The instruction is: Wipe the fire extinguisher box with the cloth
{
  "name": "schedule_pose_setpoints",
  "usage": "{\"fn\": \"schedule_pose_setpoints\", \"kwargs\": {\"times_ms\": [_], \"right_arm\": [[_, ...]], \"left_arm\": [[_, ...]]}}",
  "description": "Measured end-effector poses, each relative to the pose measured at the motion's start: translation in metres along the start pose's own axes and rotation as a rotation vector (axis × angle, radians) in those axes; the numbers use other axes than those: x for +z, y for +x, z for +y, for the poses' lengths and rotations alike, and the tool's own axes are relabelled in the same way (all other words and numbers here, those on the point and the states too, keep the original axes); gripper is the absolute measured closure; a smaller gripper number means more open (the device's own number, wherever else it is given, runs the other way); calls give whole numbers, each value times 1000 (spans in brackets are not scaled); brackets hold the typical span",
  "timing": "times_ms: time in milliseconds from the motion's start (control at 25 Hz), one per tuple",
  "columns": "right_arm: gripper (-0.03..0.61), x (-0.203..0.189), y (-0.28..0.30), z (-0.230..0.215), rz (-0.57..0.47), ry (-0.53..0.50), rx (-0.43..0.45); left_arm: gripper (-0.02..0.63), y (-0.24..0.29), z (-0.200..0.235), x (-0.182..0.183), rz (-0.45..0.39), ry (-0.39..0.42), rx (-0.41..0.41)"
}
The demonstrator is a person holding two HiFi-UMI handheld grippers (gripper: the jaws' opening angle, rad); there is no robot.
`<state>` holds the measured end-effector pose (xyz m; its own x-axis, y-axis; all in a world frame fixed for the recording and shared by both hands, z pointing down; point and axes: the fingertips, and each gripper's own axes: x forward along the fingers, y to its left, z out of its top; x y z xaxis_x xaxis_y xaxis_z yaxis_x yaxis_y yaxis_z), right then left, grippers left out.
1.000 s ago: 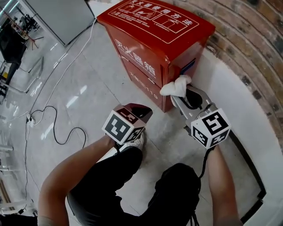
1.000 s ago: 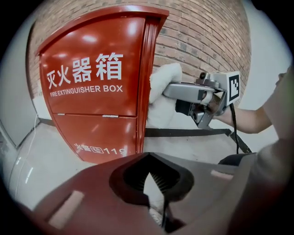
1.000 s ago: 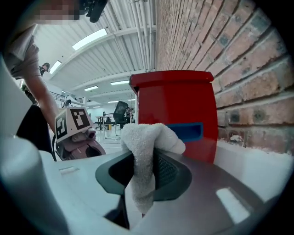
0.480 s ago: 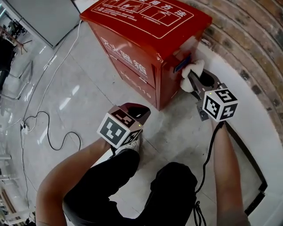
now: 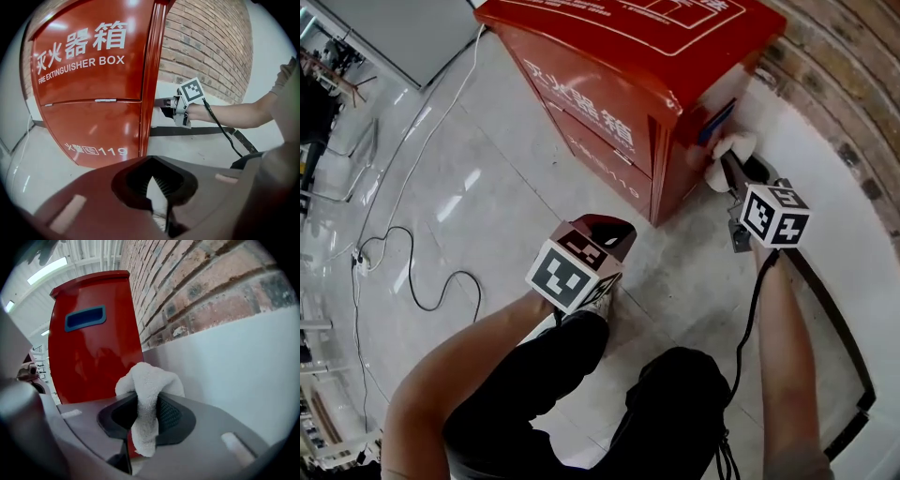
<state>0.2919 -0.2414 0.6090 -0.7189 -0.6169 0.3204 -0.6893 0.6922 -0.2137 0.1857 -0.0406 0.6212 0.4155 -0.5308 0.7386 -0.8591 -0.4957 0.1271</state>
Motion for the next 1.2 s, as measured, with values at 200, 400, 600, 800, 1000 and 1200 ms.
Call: {"fn": "schedule_pose_setpoints", "kwargs": {"times_ms": [200, 400, 600, 800, 1000, 1200], "right_arm": [[462, -24, -6, 28, 34, 19, 69], [462, -41, -16, 67, 43, 16, 150], [460, -61, -30, 112, 64, -77, 296], [460, -89, -33, 138, 106, -129, 396], [460, -114, -20, 126, 138, -133, 364], [460, -123, 0, 82, 149, -84, 276]], "left_arm": [[614, 2, -7, -7, 3, -32, 1], [614, 4, -17, -18, 35, -29, 4], [614, 5, -24, -23, 61, -11, 7], [614, 11, -30, -27, 80, -8, 0], [614, 18, -28, -32, 95, 3, -13], [614, 27, -20, -35, 84, -20, -26]]}}
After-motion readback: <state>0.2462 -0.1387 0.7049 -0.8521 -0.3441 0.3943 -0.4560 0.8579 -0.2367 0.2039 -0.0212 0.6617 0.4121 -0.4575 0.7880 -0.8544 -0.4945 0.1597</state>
